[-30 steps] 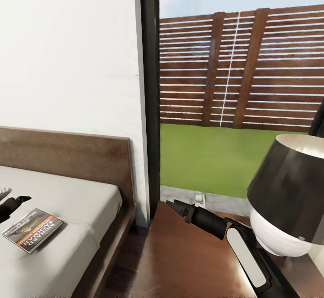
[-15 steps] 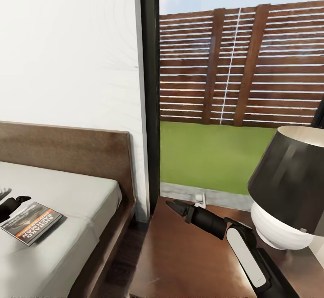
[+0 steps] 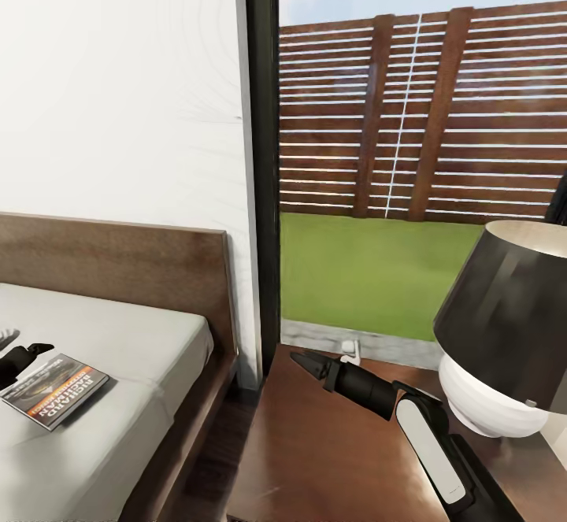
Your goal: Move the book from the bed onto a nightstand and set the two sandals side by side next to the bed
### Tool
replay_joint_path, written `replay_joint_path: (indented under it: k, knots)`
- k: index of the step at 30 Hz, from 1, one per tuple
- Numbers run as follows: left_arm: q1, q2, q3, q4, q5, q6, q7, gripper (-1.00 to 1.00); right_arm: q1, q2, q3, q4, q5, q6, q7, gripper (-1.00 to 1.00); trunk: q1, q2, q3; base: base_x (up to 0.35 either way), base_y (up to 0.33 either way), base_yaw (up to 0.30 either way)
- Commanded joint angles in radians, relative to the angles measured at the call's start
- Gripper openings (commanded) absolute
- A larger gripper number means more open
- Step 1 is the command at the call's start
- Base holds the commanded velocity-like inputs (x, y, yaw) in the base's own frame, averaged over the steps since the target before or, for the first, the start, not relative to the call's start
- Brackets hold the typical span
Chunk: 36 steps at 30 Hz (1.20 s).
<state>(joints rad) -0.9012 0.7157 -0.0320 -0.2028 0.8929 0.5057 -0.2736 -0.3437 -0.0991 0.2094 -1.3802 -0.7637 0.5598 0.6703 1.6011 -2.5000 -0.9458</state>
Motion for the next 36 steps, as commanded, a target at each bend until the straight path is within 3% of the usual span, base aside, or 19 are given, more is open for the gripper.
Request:
replay_joint_path:
  k: [1, 36]
  knots:
    - [0.0, 0.001, -0.003, 0.0, 0.005, 0.004, -0.002, 1.0, -0.001, -0.001, 0.001, 0.0, -0.009, 0.007, -0.002, 1.0, 0.0, 0.0, -0.001, 0.0, 0.0, 0.0]
    - [0.0, 0.001, -0.003, 0.002, 0.005, -0.014, -0.004, 1.0, -0.001, -0.001, 0.001, 0.0, -0.01, 0.008, -0.002, 1.0, 0.0, 0.0, -0.001, 0.0, 0.0, 0.0]
